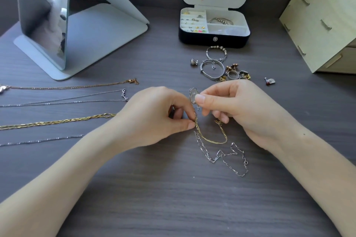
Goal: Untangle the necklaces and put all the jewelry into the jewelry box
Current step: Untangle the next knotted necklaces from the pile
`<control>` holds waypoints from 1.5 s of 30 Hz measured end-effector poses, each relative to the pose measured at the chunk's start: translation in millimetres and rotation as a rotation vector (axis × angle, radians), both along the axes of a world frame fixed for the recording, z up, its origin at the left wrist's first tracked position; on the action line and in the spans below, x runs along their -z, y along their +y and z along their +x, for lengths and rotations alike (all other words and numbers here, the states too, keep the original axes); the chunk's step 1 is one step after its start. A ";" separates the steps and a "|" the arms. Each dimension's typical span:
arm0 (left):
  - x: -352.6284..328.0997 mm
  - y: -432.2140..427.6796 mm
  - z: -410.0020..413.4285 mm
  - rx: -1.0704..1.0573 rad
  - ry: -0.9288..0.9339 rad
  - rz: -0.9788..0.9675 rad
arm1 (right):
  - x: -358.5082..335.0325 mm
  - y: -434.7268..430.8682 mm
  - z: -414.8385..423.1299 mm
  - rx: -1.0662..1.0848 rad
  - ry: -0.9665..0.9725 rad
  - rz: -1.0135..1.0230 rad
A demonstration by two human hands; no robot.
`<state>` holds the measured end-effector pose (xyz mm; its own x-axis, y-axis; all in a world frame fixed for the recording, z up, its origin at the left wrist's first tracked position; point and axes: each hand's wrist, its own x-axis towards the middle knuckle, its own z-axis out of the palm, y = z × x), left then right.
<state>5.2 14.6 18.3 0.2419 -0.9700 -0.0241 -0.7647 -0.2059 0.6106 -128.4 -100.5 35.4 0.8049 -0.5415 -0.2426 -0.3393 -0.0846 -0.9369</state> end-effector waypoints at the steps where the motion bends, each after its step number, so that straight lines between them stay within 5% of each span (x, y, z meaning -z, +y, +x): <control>1: 0.0 0.1 -0.3 -0.002 -0.002 -0.002 | -0.2 -0.2 -0.2 -0.001 -0.005 0.008; 10: -3.9 1.2 6.3 -0.011 0.192 -0.065 | 1.5 -2.6 -0.5 0.044 -0.033 0.020; 23: -8.3 4.7 6.6 -0.064 0.008 -0.129 | 6.4 0.9 0.6 0.118 -0.018 -0.126; 36: -13.5 4.5 3.6 -0.092 -0.009 -0.179 | 17.5 3.1 3.4 -0.042 0.007 -0.519; 45: -18.1 4.1 6.8 -0.045 0.243 -0.116 | 21.9 5.3 3.4 -0.229 -0.035 -0.732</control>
